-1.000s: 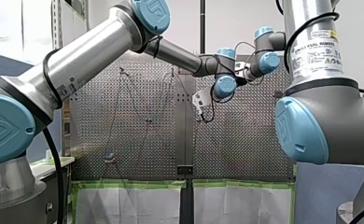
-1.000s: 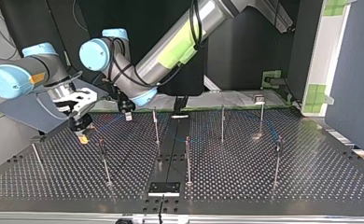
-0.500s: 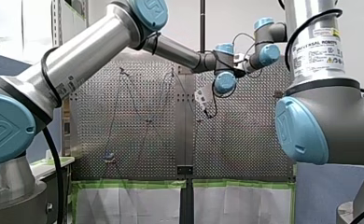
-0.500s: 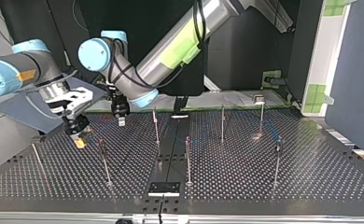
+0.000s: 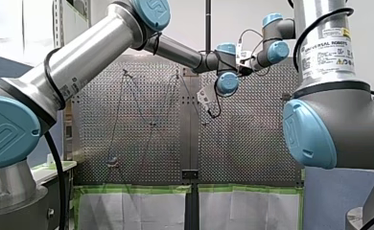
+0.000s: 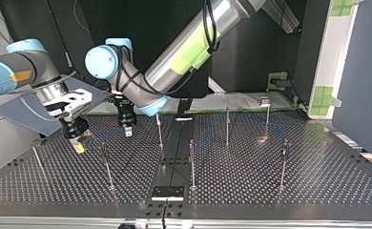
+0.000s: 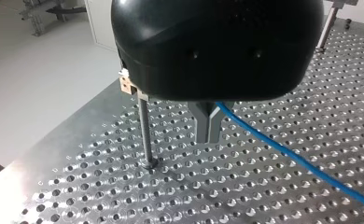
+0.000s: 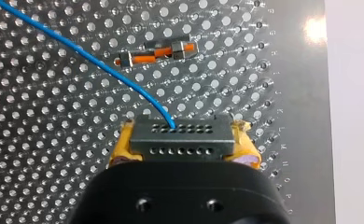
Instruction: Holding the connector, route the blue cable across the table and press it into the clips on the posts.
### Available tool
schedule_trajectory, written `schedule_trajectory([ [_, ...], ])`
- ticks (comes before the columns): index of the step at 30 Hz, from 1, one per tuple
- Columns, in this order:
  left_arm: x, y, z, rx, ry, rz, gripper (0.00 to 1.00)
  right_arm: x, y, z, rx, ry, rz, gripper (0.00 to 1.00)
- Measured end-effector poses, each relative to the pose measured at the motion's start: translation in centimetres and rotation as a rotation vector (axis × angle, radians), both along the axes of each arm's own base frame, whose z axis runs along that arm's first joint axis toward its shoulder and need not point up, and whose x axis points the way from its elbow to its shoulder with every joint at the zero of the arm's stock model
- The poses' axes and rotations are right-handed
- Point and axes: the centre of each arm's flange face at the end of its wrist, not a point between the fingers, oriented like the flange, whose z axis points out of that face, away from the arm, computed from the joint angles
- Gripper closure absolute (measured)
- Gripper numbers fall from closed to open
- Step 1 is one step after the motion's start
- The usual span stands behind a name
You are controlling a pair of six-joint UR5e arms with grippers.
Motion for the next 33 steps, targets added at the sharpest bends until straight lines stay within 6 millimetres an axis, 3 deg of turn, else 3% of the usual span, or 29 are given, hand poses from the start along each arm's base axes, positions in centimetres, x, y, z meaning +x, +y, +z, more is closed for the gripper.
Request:
schedule_trajectory([
  [21,3.1,0.1,3.7,-0.065,-0.135,0.005,1.0,-0.5,-0.7,0.1,-0.016,-0.006,0.034,1.0],
  [33,4.4,0.3,4.2,-0.049,-0.167,-0.031,1.0,-1.1,-1.7,-0.7,-0.013,-0.007,0.027,1.0],
])
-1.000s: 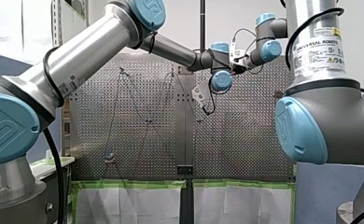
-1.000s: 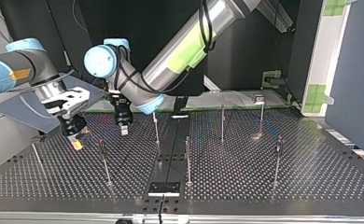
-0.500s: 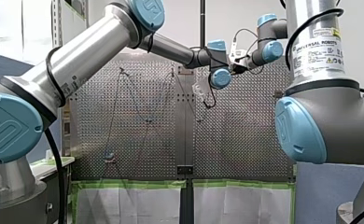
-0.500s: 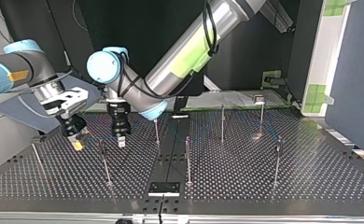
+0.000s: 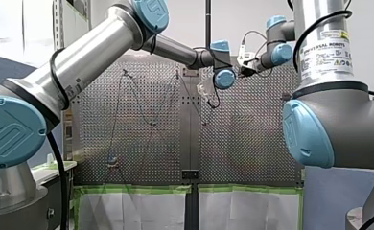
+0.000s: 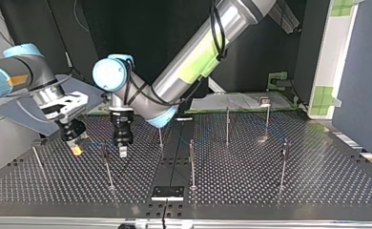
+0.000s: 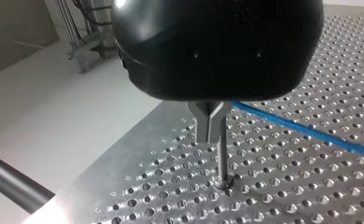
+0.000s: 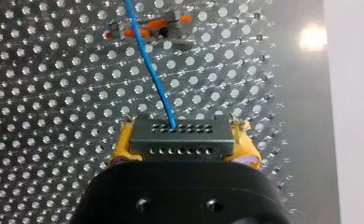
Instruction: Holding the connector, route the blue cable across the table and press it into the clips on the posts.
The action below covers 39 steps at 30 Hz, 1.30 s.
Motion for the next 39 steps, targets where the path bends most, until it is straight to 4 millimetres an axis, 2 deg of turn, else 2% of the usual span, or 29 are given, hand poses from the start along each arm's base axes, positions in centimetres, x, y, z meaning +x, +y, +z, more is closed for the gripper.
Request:
schedule_trajectory([
  [7,1.6,0.6,0.2,-0.003,-0.033,-0.023,1.0,0.1,-1.2,-0.7,0.002,0.0,0.006,1.0],
  [14,3.0,1.8,0.2,0.008,-0.037,-0.012,1.0,0.3,-1.9,1.0,-0.025,-0.021,0.012,1.0],
  [24,3.0,2.1,-0.2,0.046,-0.014,-0.005,1.0,0.4,-2.2,1.8,-0.031,-0.04,0.016,1.0],
  [26,2.5,1.6,-0.2,0.046,-0.014,-0.012,1.0,1.2,-1.8,1.9,-0.033,-0.038,0.029,1.0],
  [30,2.3,1.4,-0.2,0.046,-0.014,-0.016,1.0,1.3,-1.7,1.8,-0.033,-0.037,0.031,1.0],
  [32,2.3,1.4,-0.2,0.046,-0.014,-0.017,0.75,1.3,-1.7,1.8,-0.032,-0.037,0.031,1.0],
  [33,2.3,1.4,-0.2,0.046,-0.014,-0.016,0.75,1.3,-1.7,1.8,-0.032,-0.037,0.031,1.0],
  [34,2.3,1.4,-0.2,0.046,-0.014,-0.017,0.59,1.3,-1.7,1.8,-0.032,-0.037,0.031,1.0],
  [35,2.3,1.4,-0.2,0.046,-0.014,-0.017,0.33,1.3,-1.7,1.8,-0.032,-0.037,0.031,1.0],
  [36,2.3,1.4,-0.2,0.046,-0.014,-0.017,0.33,1.3,-1.7,1.8,-0.032,-0.037,0.031,1.0],
  [38,2.3,1.4,-0.2,0.046,-0.014,-0.017,0.0,1.3,-1.7,1.8,-0.032,-0.037,0.031,1.0],
  [39,2.3,1.4,-0.2,0.046,-0.014,-0.017,0.0,1.3,-1.7,1.8,-0.032,-0.037,0.031,1.0],
])
